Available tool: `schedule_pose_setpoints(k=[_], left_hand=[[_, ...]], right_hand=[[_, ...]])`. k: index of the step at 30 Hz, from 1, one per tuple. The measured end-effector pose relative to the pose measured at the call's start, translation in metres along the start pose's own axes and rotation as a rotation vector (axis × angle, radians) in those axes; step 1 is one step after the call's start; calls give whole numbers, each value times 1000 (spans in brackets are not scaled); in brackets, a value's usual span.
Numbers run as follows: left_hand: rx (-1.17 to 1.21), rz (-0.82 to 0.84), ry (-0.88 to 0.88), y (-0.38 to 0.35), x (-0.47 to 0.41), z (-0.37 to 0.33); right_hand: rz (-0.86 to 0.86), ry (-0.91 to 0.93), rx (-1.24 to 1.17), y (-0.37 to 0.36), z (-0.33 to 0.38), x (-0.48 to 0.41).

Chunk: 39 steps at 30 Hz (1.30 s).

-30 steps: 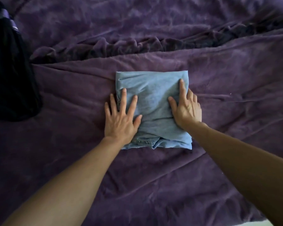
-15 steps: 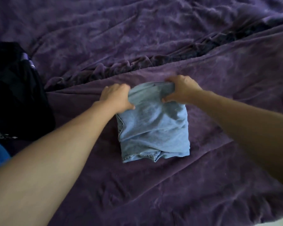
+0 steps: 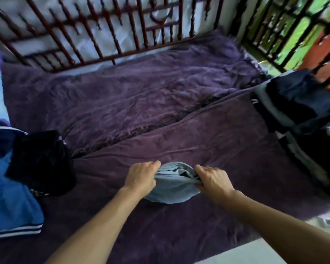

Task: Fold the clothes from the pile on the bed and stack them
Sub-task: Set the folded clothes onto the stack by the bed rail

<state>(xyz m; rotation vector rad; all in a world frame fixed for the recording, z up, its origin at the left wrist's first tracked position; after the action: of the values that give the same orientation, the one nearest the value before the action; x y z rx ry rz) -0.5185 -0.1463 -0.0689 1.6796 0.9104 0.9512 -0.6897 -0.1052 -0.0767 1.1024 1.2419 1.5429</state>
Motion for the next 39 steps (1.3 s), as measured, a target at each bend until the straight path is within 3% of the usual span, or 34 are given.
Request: schedule_pose_setpoints(k=[11, 17, 29, 34, 39], left_hand=[[29, -100, -224, 63, -14, -280], [54, -116, -342, 86, -65, -390], [180, -317, -450, 170, -229, -503], [283, -335, -368, 171, -286, -524], [405, -285, -243, 135, -349, -535]], right_hand=[[-125, -145, 186, 148, -198, 167], [-179, -297, 229, 198, -305, 202], [-320, -404, 400, 328, -468, 137], [-309, -403, 418, 352, -523, 100], [-237, -333, 417, 326, -590, 48]])
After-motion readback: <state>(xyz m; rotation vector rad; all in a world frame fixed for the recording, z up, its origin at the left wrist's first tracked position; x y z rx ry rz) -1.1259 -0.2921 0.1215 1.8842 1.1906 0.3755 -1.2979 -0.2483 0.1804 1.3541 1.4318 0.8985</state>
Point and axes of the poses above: each hand's wrist, its own x-axis away from the middle knuckle, its own y-axis out of the back of the hand, z = x × y, the point moved 10 cm from there along -x, towards the middle knuckle, and after that the axes turned 8 degrees about x, right-handed, at the moved point
